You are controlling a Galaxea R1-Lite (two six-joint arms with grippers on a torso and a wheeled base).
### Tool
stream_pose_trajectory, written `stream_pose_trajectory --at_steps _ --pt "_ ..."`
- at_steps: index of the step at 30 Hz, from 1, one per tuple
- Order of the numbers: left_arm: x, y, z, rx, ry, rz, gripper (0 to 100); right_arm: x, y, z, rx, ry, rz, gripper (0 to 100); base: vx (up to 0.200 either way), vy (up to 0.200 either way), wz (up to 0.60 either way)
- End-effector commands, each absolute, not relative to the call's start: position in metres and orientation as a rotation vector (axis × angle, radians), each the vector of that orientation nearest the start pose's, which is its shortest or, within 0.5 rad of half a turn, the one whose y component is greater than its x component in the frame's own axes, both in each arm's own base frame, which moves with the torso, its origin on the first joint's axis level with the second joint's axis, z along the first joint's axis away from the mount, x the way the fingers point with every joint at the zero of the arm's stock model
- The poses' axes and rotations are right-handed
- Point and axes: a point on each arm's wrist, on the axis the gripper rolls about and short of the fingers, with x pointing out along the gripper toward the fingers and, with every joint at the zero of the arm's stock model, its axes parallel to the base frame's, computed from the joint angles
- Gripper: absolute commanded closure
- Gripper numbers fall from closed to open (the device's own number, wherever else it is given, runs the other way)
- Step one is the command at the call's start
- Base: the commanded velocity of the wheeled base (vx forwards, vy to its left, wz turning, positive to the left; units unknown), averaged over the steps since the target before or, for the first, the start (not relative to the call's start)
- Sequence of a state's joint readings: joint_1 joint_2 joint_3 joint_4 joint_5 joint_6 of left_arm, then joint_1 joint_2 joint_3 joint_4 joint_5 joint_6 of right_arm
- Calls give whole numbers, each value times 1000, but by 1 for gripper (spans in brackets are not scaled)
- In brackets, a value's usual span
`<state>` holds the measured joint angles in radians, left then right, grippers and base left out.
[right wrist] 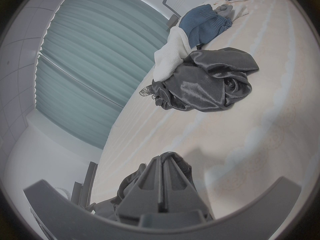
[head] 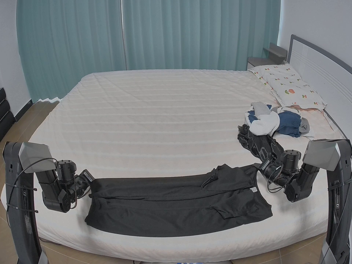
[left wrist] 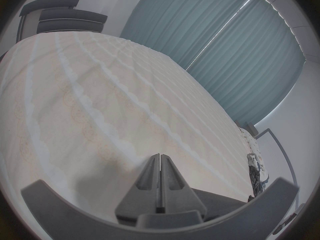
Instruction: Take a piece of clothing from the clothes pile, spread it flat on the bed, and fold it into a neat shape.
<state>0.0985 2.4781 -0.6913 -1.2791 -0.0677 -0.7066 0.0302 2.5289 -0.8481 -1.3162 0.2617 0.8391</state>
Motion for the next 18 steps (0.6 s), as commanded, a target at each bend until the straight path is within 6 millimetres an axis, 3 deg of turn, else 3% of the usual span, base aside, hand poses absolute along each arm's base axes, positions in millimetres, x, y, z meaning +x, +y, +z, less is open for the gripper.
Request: stream_pose_trajectory --at_steps 1,5,6,7,13,16,18 --pt "361 33 -54 -732 481 206 100 395 19 -49 862 474 118 100 0 0 0" --pt "360 33 -56 -714 489 204 100 393 20 -52 841 486 120 100 0 0 0" --pt "360 33 -57 -703 495 203 0 391 21 -53 828 492 124 100 0 0 0" --pt "359 33 -58 -702 496 203 0 391 21 -53 828 492 124 0 0 0 0" --pt "359 33 -62 -673 507 200 0 391 21 -51 800 486 132 0 0 0 0" --pt "359 33 -61 -673 504 199 0 391 18 -35 783 452 143 0 0 0 0" --pt "360 33 -60 -678 500 201 0 385 20 -11 759 427 177 0 0 0 0"
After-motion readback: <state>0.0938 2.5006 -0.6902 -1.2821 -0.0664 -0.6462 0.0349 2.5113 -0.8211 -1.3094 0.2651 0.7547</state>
